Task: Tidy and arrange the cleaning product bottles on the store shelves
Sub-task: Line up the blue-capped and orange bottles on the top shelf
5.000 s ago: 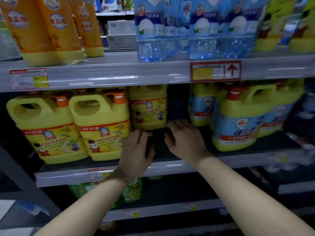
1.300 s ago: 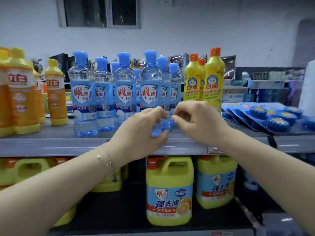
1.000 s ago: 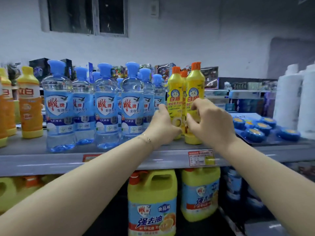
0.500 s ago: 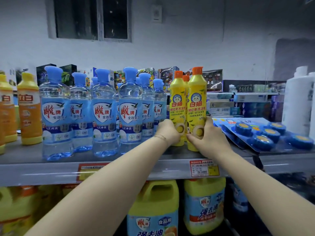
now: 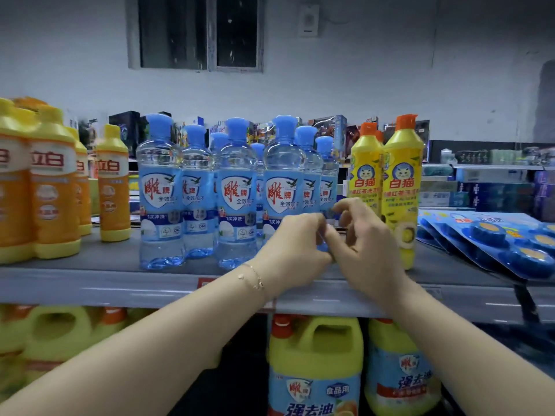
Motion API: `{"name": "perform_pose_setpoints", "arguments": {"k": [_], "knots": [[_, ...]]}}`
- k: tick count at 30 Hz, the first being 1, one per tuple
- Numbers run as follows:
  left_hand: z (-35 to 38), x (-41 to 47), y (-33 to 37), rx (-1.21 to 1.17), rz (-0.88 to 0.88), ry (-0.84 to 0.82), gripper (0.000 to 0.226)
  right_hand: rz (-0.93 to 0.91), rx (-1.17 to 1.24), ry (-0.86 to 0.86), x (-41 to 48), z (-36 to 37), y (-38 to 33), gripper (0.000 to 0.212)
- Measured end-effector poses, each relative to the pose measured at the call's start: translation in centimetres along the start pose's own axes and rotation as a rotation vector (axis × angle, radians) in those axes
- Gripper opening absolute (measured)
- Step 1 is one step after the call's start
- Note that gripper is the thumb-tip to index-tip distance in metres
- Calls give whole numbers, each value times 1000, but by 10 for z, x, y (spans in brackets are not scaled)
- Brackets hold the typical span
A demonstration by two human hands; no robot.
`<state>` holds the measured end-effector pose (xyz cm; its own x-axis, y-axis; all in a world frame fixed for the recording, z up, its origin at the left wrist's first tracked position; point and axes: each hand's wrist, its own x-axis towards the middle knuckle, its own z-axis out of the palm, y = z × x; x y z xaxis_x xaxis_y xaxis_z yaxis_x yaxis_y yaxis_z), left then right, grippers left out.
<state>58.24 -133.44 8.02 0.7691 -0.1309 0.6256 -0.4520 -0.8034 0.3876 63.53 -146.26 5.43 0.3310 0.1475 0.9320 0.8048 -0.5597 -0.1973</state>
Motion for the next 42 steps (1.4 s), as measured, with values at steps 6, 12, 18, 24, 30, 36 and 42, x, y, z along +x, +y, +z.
{"name": "perform_pose_setpoints", "arguments": {"k": [6, 12, 18, 24, 30, 36, 42], "knots": [[-54, -44, -48, 79, -34, 253, 5, 169, 15, -95, 15, 43, -43, 52], [-86, -49, -95, 192, -250, 283, 45, 246, -45, -126, 22, 59, -51, 66], [-71, -24, -89, 7, -363, 35, 45, 291, -37, -142, 26, 60, -56, 58], [-55, 6, -90, -15, -425, 29, 24, 275, -88, -107, 24, 63, -59, 55], [-36, 32, -102, 50, -482, 21, 28, 258, -158, -110, 22, 64, -61, 56], [-52, 18, -105, 37, -460, 12, 12, 269, -148, -171, 24, 72, -69, 57], [-86, -38, -99, 118, -108, 324, 11, 260, -145, -224, 28, 98, -79, 70]]}}
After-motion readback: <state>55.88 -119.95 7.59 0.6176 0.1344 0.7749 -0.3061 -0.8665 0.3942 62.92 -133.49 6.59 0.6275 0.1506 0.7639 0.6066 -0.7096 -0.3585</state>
